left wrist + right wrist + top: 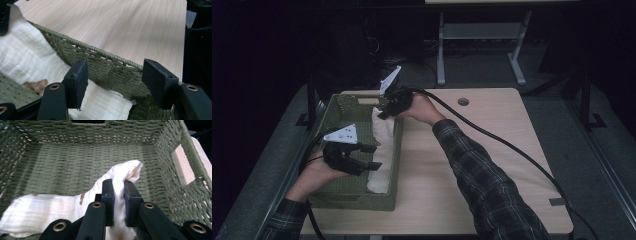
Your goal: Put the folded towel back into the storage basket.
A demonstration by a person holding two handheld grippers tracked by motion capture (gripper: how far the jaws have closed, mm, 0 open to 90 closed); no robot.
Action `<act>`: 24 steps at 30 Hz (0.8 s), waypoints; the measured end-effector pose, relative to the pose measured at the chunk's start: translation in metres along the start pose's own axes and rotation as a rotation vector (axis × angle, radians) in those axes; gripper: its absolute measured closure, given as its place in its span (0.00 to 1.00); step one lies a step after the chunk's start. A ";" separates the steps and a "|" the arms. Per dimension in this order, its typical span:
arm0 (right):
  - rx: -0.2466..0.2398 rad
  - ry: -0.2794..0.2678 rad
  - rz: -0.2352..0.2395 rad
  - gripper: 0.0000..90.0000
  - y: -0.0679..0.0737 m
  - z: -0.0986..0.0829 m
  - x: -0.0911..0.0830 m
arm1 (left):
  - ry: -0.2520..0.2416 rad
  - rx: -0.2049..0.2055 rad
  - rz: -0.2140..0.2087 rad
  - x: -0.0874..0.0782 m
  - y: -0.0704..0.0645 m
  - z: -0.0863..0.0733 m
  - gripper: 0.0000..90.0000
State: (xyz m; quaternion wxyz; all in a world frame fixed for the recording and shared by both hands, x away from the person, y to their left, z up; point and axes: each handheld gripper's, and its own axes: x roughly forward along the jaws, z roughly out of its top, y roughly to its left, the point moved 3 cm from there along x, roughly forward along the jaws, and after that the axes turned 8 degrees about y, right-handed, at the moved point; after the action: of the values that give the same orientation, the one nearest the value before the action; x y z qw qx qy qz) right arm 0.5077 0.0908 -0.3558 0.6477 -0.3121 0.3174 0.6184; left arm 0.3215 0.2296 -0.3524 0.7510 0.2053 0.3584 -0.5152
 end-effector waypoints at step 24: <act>0.081 -0.082 -0.069 0.61 -0.027 -0.023 -0.044 | -0.014 -0.007 -0.002 0.019 -0.002 0.041 0.40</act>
State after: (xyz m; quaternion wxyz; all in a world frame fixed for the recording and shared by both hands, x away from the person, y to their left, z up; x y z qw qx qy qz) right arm 0.5325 0.0444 -0.3344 0.6932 -0.2706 0.3044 0.5946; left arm 0.3371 0.1893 -0.3397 0.7535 0.1989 0.3553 -0.5162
